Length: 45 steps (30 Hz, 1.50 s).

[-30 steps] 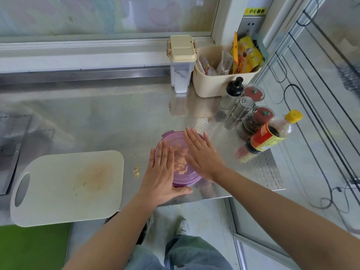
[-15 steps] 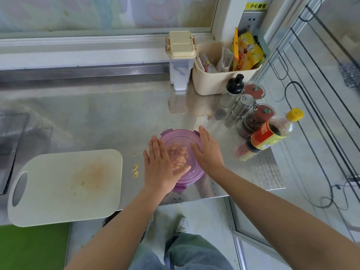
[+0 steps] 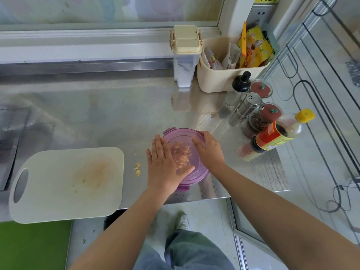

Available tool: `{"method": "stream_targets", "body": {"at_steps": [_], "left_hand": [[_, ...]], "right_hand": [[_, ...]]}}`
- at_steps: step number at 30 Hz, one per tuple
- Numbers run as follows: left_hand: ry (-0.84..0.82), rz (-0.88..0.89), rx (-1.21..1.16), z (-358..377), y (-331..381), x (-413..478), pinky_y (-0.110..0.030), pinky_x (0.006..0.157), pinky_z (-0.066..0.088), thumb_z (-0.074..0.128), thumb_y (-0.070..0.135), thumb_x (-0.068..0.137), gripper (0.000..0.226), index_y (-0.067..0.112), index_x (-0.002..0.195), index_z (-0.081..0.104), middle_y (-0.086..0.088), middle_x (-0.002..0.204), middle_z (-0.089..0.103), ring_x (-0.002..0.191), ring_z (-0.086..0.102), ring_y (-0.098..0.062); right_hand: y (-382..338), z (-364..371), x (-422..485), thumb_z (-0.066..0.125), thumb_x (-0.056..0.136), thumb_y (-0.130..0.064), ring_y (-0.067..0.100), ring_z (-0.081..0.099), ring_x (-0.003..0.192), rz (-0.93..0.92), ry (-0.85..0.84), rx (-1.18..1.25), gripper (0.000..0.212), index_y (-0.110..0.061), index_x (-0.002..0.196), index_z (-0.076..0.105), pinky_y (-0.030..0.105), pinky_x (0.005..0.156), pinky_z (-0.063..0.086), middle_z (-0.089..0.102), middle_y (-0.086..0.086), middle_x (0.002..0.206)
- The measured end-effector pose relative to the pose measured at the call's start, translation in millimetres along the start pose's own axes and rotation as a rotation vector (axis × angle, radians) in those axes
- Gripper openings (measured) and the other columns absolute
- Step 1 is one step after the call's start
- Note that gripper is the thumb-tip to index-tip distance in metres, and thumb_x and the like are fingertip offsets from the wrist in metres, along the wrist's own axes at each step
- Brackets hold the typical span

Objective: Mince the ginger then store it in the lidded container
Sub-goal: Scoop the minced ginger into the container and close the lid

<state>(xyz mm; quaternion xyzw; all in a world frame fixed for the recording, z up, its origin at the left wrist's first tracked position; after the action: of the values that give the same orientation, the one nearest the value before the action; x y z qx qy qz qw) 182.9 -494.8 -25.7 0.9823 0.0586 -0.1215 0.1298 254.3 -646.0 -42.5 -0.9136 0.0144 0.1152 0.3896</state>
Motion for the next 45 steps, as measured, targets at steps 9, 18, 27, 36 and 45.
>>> {"method": "stream_targets", "body": {"at_steps": [9, 18, 27, 36, 45], "left_hand": [[0.028, 0.013, -0.118, -6.4, 0.2, 9.4, -0.04, 0.12, -0.005, 0.046, 0.08, 0.072, 0.125, 0.001, 0.15, -0.011, -0.016, 0.159, -0.012, 0.148, -0.01, -0.026], [-0.008, 0.012, -0.291, -16.7, -12.3, 57.5, -0.037, 0.109, 0.03, 0.075, 0.063, 0.064, 0.103, 0.017, 0.146, 0.033, -0.005, 0.144, 0.042, 0.132, 0.037, -0.026], [-0.008, -0.044, -0.209, -17.6, -13.0, 58.9, -0.043, 0.112, 0.026, 0.069, 0.069, 0.065, 0.096, 0.024, 0.143, 0.035, -0.002, 0.146, 0.043, 0.14, 0.029, -0.024], [0.168, -0.221, -0.359, -16.8, -8.9, 2.4, -0.048, 0.108, 0.03, 0.048, 0.069, 0.082, 0.094, 0.016, 0.152, 0.014, -0.017, 0.156, 0.017, 0.141, 0.022, -0.035], [0.087, -0.199, -0.538, -3.4, -1.0, -8.8, -0.041, 0.116, 0.015, 0.068, 0.039, 0.086, 0.102, 0.012, 0.153, -0.003, -0.02, 0.157, 0.008, 0.145, 0.007, -0.036]], "right_hand": [[-25.8, 5.7, -8.5, 0.027, 0.104, -0.023, 0.016, 0.005, 0.149, -0.339, -0.055, -0.515, 0.053, -0.012, 0.154, 0.01, 0.036, 0.121, 0.011, 0.008, 0.001, 0.162], [-23.3, 9.2, -10.5, 0.025, 0.104, -0.029, 0.022, 0.022, 0.144, -0.322, -0.03, -0.564, 0.054, -0.011, 0.153, 0.013, 0.034, 0.116, 0.02, 0.023, 0.005, 0.158], [-22.4, 8.1, -8.3, 0.011, 0.098, -0.038, 0.021, 0.025, 0.144, -0.321, -0.076, -0.519, 0.062, -0.011, 0.153, 0.018, 0.037, 0.117, 0.026, 0.025, 0.005, 0.158], [0.5, -18.1, -44.5, 0.054, 0.095, -0.037, 0.024, 0.009, 0.148, 0.212, -0.007, -0.01, 0.083, -0.005, 0.152, 0.004, 0.034, 0.116, 0.017, 0.007, 0.012, 0.161], [19.1, -26.4, -64.0, 0.042, 0.077, -0.081, 0.022, 0.054, 0.068, 0.334, -0.135, -0.406, 0.065, -0.015, 0.076, 0.045, 0.032, 0.062, 0.043, 0.052, 0.0, 0.07]]}}
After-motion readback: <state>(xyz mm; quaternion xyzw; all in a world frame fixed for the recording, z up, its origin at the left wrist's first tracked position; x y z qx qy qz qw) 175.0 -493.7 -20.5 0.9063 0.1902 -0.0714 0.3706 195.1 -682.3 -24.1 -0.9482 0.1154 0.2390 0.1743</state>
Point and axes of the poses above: each hand's wrist, its own x-axis towards the middle knuckle, its own z-axis out of the palm, y = z × x, the point moved 4 cm from there along x, towards the middle knuckle
